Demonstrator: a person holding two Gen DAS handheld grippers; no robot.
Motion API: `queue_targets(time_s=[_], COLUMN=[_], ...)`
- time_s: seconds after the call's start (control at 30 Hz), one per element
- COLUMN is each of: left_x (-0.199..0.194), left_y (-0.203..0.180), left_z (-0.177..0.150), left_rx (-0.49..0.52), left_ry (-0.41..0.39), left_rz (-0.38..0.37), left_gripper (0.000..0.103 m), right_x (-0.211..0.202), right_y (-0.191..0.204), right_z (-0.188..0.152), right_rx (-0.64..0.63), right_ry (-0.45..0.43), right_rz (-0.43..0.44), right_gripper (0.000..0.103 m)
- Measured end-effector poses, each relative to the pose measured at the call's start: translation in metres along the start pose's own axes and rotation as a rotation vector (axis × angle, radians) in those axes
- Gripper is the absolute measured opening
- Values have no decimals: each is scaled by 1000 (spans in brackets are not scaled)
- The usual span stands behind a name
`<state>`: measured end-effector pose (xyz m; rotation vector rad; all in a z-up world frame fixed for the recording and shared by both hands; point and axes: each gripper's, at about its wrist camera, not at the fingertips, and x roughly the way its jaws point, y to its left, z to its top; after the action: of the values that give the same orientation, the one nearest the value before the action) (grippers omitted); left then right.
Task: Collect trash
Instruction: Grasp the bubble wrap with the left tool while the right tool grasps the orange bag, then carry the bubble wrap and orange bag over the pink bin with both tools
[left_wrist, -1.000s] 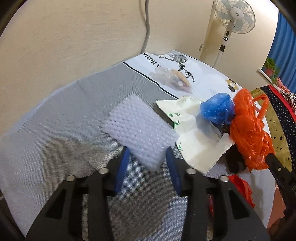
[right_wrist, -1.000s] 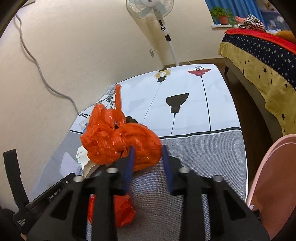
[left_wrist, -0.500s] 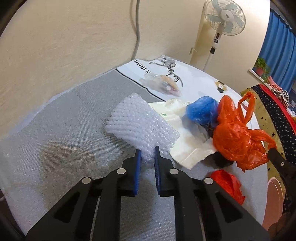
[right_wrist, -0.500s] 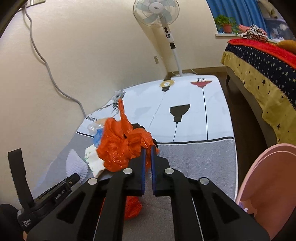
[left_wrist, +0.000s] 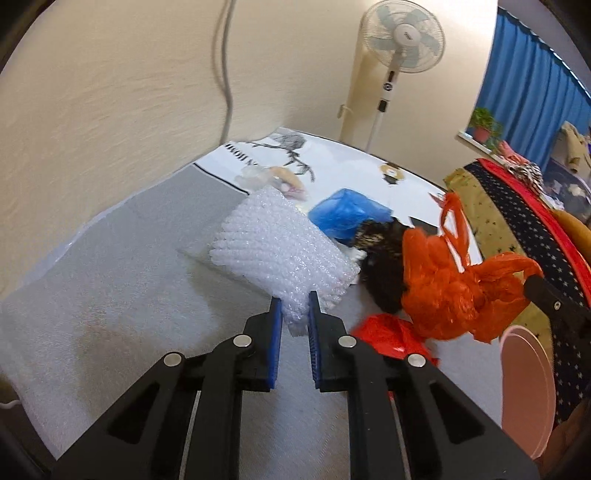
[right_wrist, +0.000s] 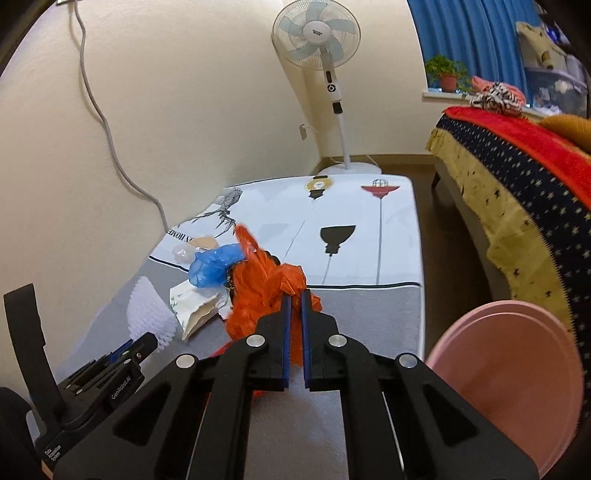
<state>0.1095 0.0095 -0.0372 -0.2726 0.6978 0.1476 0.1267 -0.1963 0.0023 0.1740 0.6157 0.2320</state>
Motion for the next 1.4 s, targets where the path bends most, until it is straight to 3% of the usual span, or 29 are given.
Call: queue_targets(time_s=[0.47,0.93,1.2,1.4], left_x=[-39,-59,-60,-59], left_y=[-25,-43,-58,-70], left_z=[-7,-18,-23,-27], left_rx=[124,209,257,295], left_ry=[-29,-41,-35,-32], left_rz=[-123,-187,-225,-241], left_gripper=[13,13,13,13], right_x=[-61,-125,-141,-141], right_y=[-9,-21,-28,-35], right_z=[-1,8,10,3], right_rx=[-9,9,24,5], right_ry=[-30,-63,-91,-124], right_rz=[-53,-88,-104,-168], right_gripper=[5,5,5,5])
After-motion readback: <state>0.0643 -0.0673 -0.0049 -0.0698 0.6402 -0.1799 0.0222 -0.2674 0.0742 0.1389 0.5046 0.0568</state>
